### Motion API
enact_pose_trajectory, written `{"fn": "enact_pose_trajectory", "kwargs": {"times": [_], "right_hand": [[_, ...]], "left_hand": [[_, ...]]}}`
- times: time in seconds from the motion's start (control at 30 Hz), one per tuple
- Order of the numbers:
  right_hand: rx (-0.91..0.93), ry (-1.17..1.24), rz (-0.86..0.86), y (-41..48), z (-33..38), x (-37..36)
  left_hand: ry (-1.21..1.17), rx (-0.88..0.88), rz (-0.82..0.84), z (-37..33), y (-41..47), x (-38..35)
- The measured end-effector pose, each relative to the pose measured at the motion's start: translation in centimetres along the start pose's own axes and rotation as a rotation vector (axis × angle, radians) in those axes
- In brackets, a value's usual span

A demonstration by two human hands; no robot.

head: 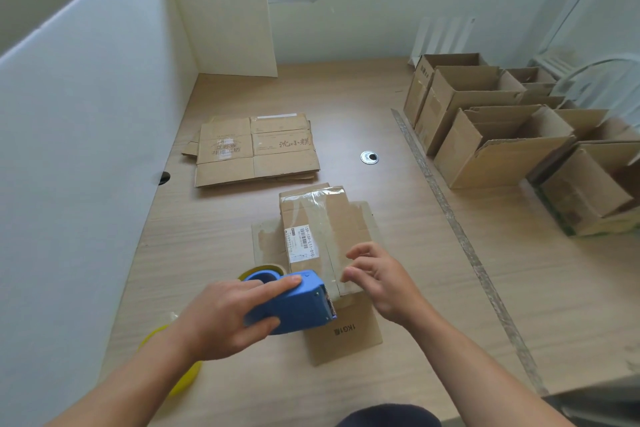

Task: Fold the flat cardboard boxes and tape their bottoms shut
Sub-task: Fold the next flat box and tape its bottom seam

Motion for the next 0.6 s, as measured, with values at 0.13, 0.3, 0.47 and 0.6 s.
{"fn": "enact_pose_trajectory", "kwargs": {"times": [0.13, 0.3, 0.47, 0.6], "right_hand": [[-0.071, -0.02, 0.042, -0.8, -1.5, 1.6], [-0.082, 0.02, -0.02, -0.7, -2.1, 2.0], [-0.044, 0.045, 0.018, -0.7, -1.3, 1.8], [-0.022, 0.005, 0.001, -0.7, -1.1, 1.8]], "left_hand": [[-0.062, 0.065, 0.046, 1.4, -1.4, -0.1], [0.002, 0.061, 0.051, 0.8, -0.2, 0.2], [0.133, -0.01, 0.049, 0.3, -0.5, 0.1], [0.107, 0.007, 0.027, 0.3, -1.0, -0.1]]}}
Point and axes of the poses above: each hand's wrist, its own y-axis towards the middle knuckle, its own x-axis out of the back of the hand, z = x × y, the point moved 9 cm from there along y, towards the middle knuckle, and after that the axes turned 9 degrees about y, right-handed, at the moved point
